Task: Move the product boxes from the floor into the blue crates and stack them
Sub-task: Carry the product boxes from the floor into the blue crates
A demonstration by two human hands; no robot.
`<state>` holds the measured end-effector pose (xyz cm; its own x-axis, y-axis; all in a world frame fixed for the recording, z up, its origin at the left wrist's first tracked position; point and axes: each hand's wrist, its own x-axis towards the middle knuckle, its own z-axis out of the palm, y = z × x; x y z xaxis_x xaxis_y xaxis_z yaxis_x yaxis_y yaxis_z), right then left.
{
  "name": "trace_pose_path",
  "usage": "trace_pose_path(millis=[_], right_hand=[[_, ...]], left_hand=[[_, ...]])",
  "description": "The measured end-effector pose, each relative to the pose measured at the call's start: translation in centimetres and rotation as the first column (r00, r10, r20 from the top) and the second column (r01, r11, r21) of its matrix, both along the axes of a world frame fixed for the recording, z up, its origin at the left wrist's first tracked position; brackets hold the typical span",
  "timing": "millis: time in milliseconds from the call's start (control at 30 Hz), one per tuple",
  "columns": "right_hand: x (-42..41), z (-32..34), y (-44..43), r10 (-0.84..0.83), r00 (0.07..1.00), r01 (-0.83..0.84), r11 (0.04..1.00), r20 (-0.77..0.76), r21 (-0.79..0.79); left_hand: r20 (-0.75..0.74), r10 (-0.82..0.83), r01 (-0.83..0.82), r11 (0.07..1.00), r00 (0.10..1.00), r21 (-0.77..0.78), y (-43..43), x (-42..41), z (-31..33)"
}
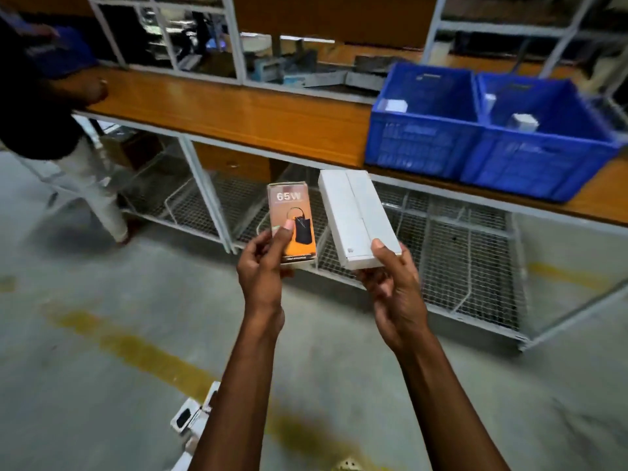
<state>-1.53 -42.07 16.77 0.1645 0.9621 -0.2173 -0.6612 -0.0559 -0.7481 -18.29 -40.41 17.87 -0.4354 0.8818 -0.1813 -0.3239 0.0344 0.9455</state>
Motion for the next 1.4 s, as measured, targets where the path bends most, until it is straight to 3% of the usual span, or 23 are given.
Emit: trace_pose_path(millis=[167,367,700,1033,1300,1400], right_hand=[[6.7,-0.8,2.3,-0.083,0.993,0.085,0.996,0.084,-0.012],[12.8,-1.9,6.1,-0.213,0.975,0.215,0.976,0.066,-0.037],[23.0,-1.1,22.8,-0.406,0.892,0.403,0.914,0.200,0.057],[30.3,1.6,37.3,-0.572,0.609,0.564,0.800,0.549,0.207],[36.7,1.7,49.8,-0.375,0.580,0.360,0.914,0.723,0.185],[38.6,2.0,54.0,-0.317,0.480,0.280,0.939,0.818,0.199]], left_hand=[[0.121,-0.209,0.216,0.975,0.971,-0.052,5.2,6.9,-0.1],[0.118,-0.392,0.402,0.913,0.912,-0.076,11.4,14.0,-0.5],[0.063,-0.502,0.506,0.861,0.862,-0.057,29.7,23.8,-0.8],[0.017,-0.499,0.499,0.866,0.866,-0.014,45.3,31.7,2.2],[-0.137,-0.264,0.273,0.961,0.955,0.047,53.9,36.9,3.2],[-0.133,-0.226,0.226,0.974,0.965,-0.014,57.3,39.1,3.1]])
